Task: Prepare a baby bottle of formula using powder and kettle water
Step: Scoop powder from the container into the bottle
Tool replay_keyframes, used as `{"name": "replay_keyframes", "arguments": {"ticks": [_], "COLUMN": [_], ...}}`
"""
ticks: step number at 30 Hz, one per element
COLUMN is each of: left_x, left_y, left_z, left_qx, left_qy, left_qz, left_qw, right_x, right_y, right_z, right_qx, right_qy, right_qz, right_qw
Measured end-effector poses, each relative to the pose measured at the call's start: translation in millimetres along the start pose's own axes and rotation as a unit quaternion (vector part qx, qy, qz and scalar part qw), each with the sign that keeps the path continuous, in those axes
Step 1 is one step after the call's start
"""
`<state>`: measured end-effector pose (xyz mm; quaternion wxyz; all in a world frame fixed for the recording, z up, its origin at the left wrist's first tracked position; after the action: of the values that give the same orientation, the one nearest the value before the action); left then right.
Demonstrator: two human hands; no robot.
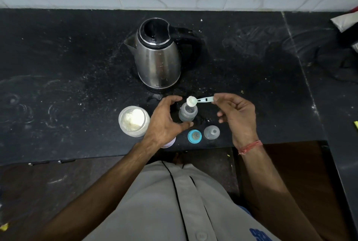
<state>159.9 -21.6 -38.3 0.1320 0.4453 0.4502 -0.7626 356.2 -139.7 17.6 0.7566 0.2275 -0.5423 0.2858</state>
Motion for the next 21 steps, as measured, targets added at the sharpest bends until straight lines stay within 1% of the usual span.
{"name": "replay_keyframes", "arguments": {"ticks": [5,11,17,21], "left_x": [0.3,-3.9,-7.1,-8.2], "left_y": [-1.9,-2.4,-2.6,-2.5], "left_z": [-2.3,-3.0,0.2,0.9], "left_qx": [0.005,0.000,-0.014,-0.016], "left_qy": [0.002,0.024,0.060,0.071], "left_qz": [0.008,-0.008,-0.025,-0.030], "left_qw": [1.000,1.000,0.998,0.997], "right_x": [4.4,13.6,23.7,26.6], "right_y": [-0.4,-1.3,2.7,5.7], "right_z": [1.4,6.1,14.5,23.8], "right_qx": [0.018,0.044,0.062,0.085], "right_qy": [-0.022,-0.091,-0.176,-0.247], "right_qz": [0.033,0.120,0.202,0.282], "right_qw": [0.999,0.988,0.961,0.923]}}
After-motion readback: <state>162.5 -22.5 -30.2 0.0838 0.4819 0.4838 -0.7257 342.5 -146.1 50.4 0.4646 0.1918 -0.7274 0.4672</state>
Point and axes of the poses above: each hand's wrist, its own z-axis away from the middle knuckle, its own y-axis out of the palm, x = y × z, the point moved 1 cm from there along -z, towards the middle knuckle, and after that the axes turned 7 degrees about -z, right-handed, at the moved point
